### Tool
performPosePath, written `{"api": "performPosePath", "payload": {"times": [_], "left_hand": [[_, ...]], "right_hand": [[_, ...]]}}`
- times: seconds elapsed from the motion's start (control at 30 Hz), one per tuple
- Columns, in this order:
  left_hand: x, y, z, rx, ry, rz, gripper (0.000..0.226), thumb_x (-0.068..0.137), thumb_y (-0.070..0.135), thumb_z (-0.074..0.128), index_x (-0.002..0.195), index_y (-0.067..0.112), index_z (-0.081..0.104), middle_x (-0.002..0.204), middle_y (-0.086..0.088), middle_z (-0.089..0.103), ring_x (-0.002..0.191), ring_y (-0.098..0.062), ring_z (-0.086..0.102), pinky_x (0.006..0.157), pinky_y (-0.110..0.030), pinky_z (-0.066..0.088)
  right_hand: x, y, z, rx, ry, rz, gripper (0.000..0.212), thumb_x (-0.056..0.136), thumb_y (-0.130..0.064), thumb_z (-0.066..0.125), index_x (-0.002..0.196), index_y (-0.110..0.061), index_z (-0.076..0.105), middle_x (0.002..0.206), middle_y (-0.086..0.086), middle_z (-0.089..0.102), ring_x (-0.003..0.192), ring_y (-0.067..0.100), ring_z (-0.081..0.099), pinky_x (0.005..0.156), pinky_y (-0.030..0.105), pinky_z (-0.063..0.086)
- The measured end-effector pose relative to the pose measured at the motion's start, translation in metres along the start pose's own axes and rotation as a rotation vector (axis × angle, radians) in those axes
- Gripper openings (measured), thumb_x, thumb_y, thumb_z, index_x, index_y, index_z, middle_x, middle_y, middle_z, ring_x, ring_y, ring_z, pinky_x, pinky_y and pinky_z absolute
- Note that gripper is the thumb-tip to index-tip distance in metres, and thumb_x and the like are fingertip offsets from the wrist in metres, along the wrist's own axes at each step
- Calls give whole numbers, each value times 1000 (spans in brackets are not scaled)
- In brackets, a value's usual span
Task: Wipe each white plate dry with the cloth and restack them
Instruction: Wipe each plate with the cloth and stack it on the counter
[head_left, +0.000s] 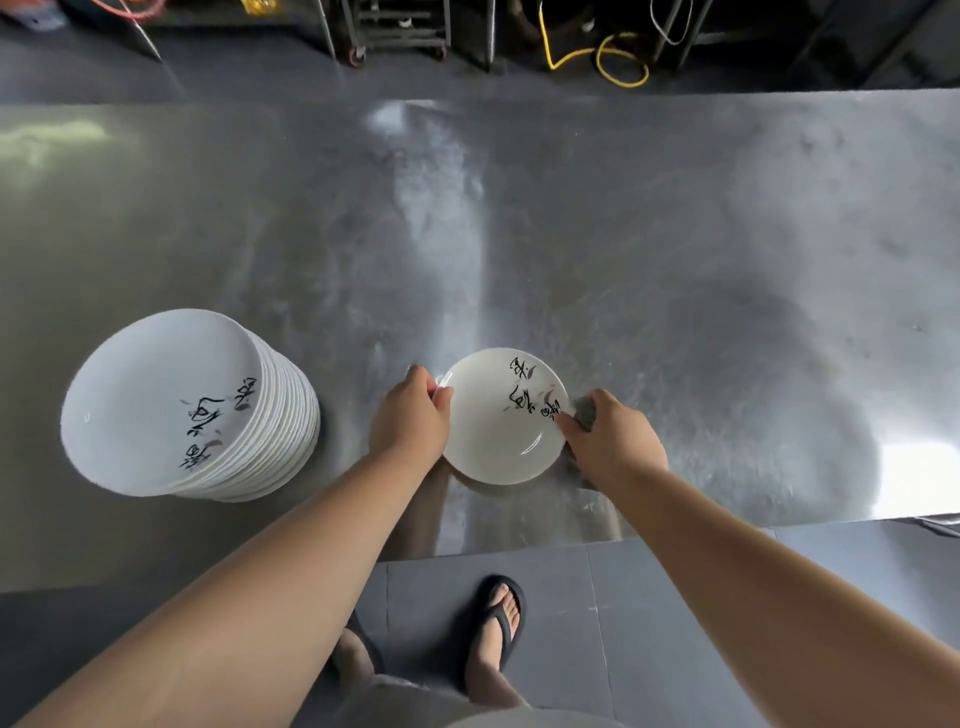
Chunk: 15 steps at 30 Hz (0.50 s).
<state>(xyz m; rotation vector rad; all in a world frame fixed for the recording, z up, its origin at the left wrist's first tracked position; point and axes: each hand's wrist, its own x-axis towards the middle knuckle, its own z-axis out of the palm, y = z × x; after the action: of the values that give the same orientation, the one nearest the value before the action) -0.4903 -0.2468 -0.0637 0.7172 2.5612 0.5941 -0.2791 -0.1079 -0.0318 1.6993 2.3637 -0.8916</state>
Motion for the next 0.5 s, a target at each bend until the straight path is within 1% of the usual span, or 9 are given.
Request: {"api": "performPosePath", "payload": {"times": [0.07,0.1,0.17,0.23,0.27,0.33,0.4,0.5], "left_hand": [[-5,-2,-9,-21,-36,5,25,102,47,56,98,23,50,85,5,62,82,-29,61,64,-37,43],[-8,-2,-15,-29,-45,7,26,101,49,57,100,24,52,90,5,64,84,-28,61,66,-36,45],[-13,0,-35,-26,-40,11,25,100,51,58,102,26,54,95,5,64,86,-26,59,69,-34,43],[-18,2,-61,-22,-23,44,22,100,48,59,103,27,56,96,4,66,85,-26,59,70,-33,42],[-20,3,-76,-23,-18,72,20,100,47,59,102,26,57,96,3,68,85,-27,61,70,-33,42],[-24,3,-112,-34,2,113,17,100,45,60,97,28,58,90,4,70,82,-25,62,66,-33,41],[-27,-1,-152,-71,53,136,16,99,43,61,92,29,57,81,9,68,76,-21,63,61,-31,39],[-25,-22,-208,-115,141,148,17,98,43,62,88,30,57,72,11,66,69,-11,60,58,-29,39]], "right_hand": [[-10,0,-7,47,29,35,26,91,-60,59,96,-35,53,78,-15,66,39,14,65,49,42,62],[-15,-1,-10,68,37,39,24,92,-58,59,95,-34,53,76,-14,67,39,13,65,49,42,62],[-26,-11,-16,126,18,25,20,92,-54,60,94,-35,54,69,-15,69,44,13,68,49,43,62],[-36,-32,-21,193,-21,-5,15,90,-52,60,93,-39,54,69,-24,70,52,13,72,50,43,63],[-40,-46,-23,218,-36,-27,14,89,-51,60,92,-39,54,71,-24,70,54,13,73,50,44,63],[-48,-81,-25,265,-72,-75,12,88,-49,60,92,-39,55,74,-24,71,57,13,75,50,44,63],[-55,-122,-27,305,-119,-128,9,89,-46,59,90,-38,55,74,-22,72,58,13,75,49,42,63],[-70,-185,-24,303,-146,-238,9,86,-40,60,87,-32,56,73,-21,71,52,9,71,38,30,54]]}}
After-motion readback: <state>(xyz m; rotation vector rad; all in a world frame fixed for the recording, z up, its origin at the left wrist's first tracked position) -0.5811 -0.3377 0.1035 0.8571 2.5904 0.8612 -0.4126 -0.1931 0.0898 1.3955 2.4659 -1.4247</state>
